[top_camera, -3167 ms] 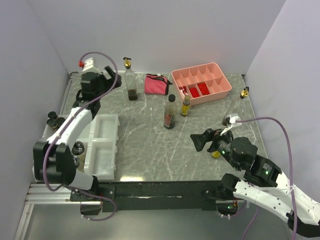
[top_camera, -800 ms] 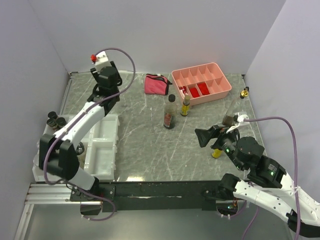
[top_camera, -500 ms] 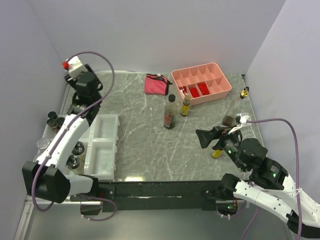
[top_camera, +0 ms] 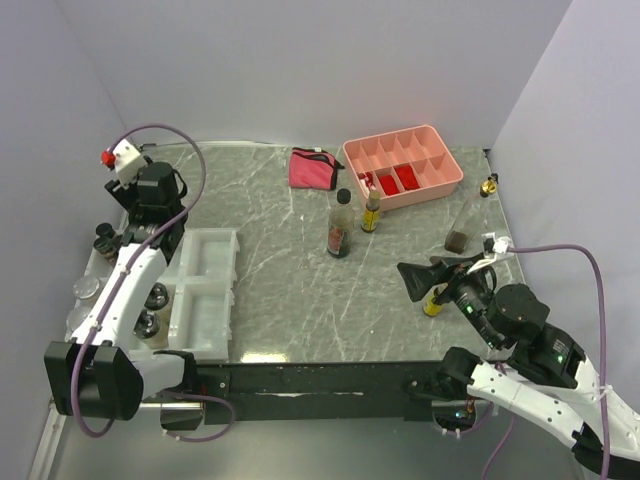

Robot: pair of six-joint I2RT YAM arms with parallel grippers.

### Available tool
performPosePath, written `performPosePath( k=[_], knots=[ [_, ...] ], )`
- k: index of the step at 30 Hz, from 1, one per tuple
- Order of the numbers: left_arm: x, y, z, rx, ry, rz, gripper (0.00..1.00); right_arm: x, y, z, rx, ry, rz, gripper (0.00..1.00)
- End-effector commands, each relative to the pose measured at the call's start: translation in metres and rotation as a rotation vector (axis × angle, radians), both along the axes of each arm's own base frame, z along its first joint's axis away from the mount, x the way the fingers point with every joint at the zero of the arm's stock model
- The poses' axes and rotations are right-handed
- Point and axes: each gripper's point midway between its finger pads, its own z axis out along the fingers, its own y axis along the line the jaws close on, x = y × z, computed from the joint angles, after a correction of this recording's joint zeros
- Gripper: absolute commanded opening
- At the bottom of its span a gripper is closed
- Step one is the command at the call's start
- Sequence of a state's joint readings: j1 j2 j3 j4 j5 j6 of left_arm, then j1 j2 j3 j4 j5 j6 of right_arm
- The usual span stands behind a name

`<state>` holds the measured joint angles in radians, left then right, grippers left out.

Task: Organize the condiment bottles
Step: Place the bottle in the storage box.

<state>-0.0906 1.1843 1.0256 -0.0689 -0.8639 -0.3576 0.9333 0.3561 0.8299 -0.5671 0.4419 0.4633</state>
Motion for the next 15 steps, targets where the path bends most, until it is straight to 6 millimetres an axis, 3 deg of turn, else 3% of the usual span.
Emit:
performPosePath(
  k=[1, 15],
  knots=[
    [-0.015, 0.009, 0.031, -0.018, -0.172, 0.051, 0.01, -0.005, -0.006, 0.007, 0.036, -0.009, 0.000, 1.00],
    [-0.003, 0.009, 0.008, -0.035, -0.231, -0.042, 0.01, -0.010, -0.011, 0.008, 0.053, -0.011, -0.001, 1.00]
  ],
)
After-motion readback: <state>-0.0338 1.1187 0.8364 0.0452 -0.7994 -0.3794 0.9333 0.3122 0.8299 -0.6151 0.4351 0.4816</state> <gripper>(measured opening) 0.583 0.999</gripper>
